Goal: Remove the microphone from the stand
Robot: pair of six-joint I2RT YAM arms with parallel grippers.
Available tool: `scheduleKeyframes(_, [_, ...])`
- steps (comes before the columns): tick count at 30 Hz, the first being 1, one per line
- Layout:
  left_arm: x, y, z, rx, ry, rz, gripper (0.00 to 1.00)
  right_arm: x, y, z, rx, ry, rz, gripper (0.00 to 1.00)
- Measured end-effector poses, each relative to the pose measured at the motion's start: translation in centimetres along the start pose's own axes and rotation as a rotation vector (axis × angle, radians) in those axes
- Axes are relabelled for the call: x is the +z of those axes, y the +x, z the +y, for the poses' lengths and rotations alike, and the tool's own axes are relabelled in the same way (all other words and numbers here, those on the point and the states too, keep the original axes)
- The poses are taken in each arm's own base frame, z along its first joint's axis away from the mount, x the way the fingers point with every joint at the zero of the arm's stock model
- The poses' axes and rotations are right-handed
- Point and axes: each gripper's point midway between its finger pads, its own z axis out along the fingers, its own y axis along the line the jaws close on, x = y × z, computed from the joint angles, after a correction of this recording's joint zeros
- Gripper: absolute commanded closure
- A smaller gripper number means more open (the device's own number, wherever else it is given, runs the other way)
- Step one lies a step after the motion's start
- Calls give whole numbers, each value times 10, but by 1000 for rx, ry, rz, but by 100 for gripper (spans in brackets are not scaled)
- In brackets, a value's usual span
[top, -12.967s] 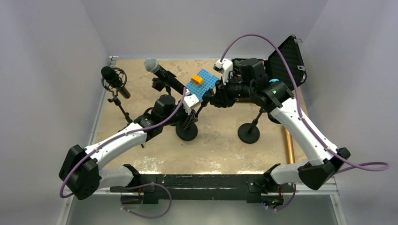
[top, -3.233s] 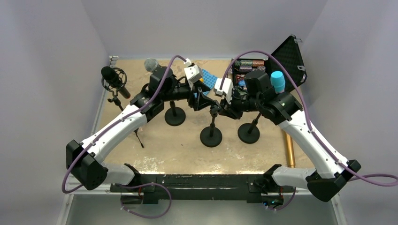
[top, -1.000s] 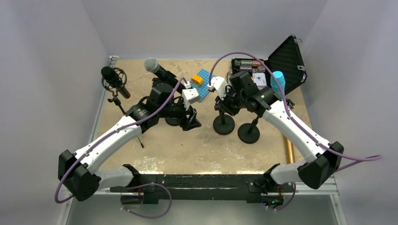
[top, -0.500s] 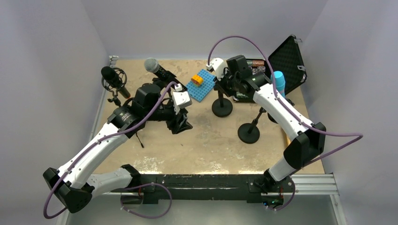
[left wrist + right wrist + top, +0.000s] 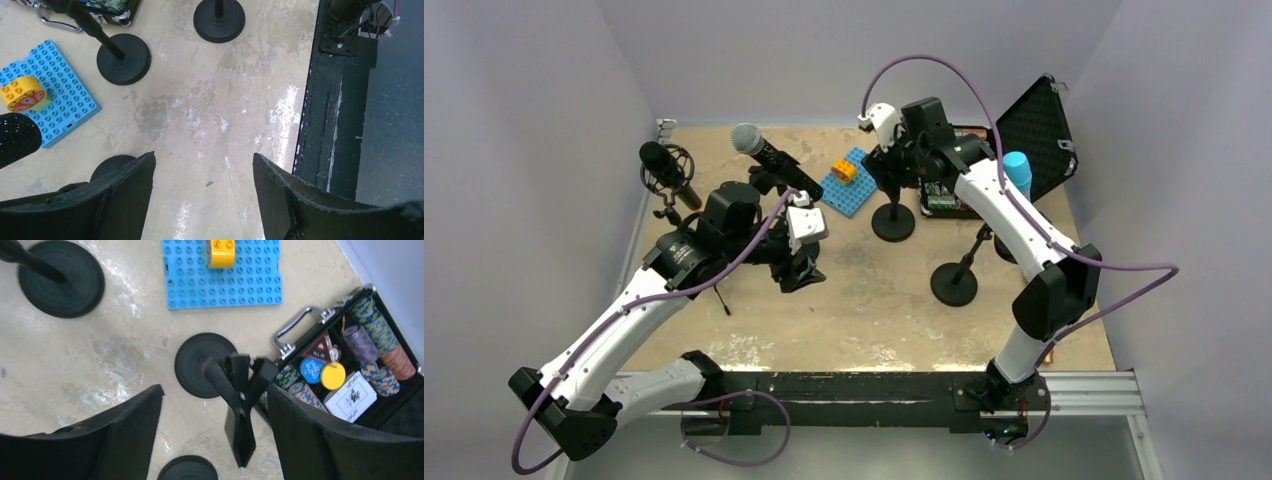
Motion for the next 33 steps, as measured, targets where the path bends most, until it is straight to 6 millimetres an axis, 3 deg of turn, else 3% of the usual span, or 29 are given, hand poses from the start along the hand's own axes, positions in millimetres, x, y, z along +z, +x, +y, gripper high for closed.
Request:
scheduleKeyframes(3, [0,1,0,11,0,3,23,-15,-14,5,12,-40,-28,16])
scheduleKeyframes(6, [0,2,1,14,2,8,20,-48,-46,14,45,-110,-104,15])
scheduleKeyframes(8, [2,3,1,12,4,12,18,-85,-82,20,59,-156,-216,15])
scheduleKeyframes(11, [5,1,4,7,8,17,17,-162,-121,32,32,-209,-420,12])
scheduleKeyframes(14, [10,-4,6,1,21,15,17,-241,-125,46,-21,-201,-597,10])
scheduleKeyframes(17, [15,-12,10,-4,34,8,17,-310,-110,49,-49,-125,-727,9])
scheduleKeyframes(21, [23,-23,13,-17,55,-9,17,-367,-96,24,-39,62,-811,6])
scheduleKeyframes(23, [26,-27,14,-23,67,-18,17,-371,-84,9,-17,147,-781,6])
scheduleKeyframes(25, [30,-31,16,-28,76,-27,17,-360,-67,-5,24,205,-709,6])
scheduleKeyframes(33, [41,-40,19,-61,104,-49,17,-280,16,-44,211,319,-363,7])
